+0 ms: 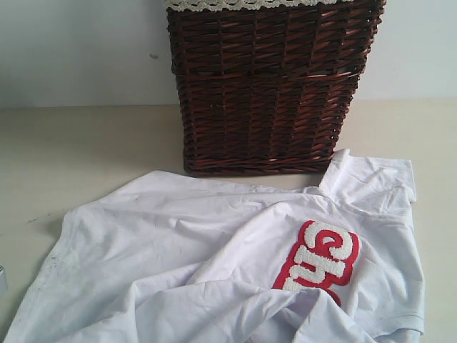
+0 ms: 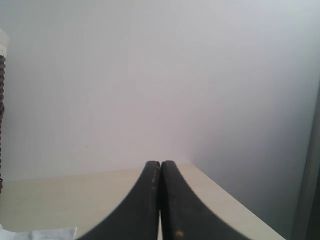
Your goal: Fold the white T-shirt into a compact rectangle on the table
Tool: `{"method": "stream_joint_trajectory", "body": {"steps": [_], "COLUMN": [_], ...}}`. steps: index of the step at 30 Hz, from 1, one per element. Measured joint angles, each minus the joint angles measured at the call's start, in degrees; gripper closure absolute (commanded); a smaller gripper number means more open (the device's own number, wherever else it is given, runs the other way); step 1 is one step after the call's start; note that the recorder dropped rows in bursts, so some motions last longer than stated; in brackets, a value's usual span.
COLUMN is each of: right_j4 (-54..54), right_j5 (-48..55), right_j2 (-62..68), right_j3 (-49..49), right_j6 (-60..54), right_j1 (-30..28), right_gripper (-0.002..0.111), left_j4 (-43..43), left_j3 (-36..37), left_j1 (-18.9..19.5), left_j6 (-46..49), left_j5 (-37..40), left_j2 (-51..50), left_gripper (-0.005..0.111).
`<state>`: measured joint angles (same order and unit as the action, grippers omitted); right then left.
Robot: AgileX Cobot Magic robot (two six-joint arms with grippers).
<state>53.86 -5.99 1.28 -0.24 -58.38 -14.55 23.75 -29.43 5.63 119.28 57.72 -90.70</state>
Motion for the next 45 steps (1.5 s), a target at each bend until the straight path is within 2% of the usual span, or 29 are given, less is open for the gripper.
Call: {"method": "stream_joint_trajectory", "body": {"steps": [5,8,11,16,18,20,22,25,33,39,41,43,45], "right_j4": [0.0,0.0,0.0,0.0,0.0,0.0,0.0,0.0,0.0,0.0,0.0,0.0,0.0], "right_j5": [0.0,0.0,0.0,0.0,0.0,0.0,0.0,0.0,0.0,0.0,0.0,0.0,0.0], "right_j2": [0.0,0.0,0.0,0.0,0.0,0.0,0.0,0.0,0.0,0.0,0.0,0.0,0.0], "right_j3": [0.0,0.0,0.0,0.0,0.0,0.0,0.0,0.0,0.0,0.0,0.0,0.0,0.0], "right_j6": [0.0,0.0,0.0,0.0,0.0,0.0,0.0,0.0,0.0,0.0,0.0,0.0,0.0], "right_j1": [0.0,0.0,0.0,0.0,0.0,0.0,0.0,0.0,0.0,0.0,0.0,0.0,0.0], "right_gripper": [0.108,0.108,0.108,0.108,0.108,0.108,0.108,0.108,0.108,0.108,0.108,0.108,0.108], "left_j4": [-2.4,-4.5,-6.4,-5.0,-0.4,7.9,16.8,24.9,31.7,32.3,31.6,30.7,30.2], "left_j3": [-1.9,-5.1,-8.3,-12.4,-13.1,-13.8,-15.0,-18.5,-32.0,-40.8,-41.3,-41.3,-41.3], "left_j1": [0.0,0.0,0.0,0.0,0.0,-0.2,-1.7,-4.5,-10.7,-12.6,-12.6,-12.6,-12.6], "left_j6": [-6.1,-9.9,-11.3,-10.2,-6.5,-2.2,-0.6,0.4,0.8,0.8,0.8,0.5,0.4], "left_j5": [0.2,3.8,9.5,11.1,8.5,1.8,-6.4,-16.0,-26.2,-28.1,-25.9,-21.8,-19.2], "left_j2": [1.2,3.0,4.4,5.9,5.8,4.8,2.4,-2.6,-17.9,-28.4,-30.0,-30.9,-31.2], "left_gripper": [0.038,0.038,0.038,0.038,0.038,0.038,0.038,0.038,0.038,0.039,0.047,0.07,0.099]}}
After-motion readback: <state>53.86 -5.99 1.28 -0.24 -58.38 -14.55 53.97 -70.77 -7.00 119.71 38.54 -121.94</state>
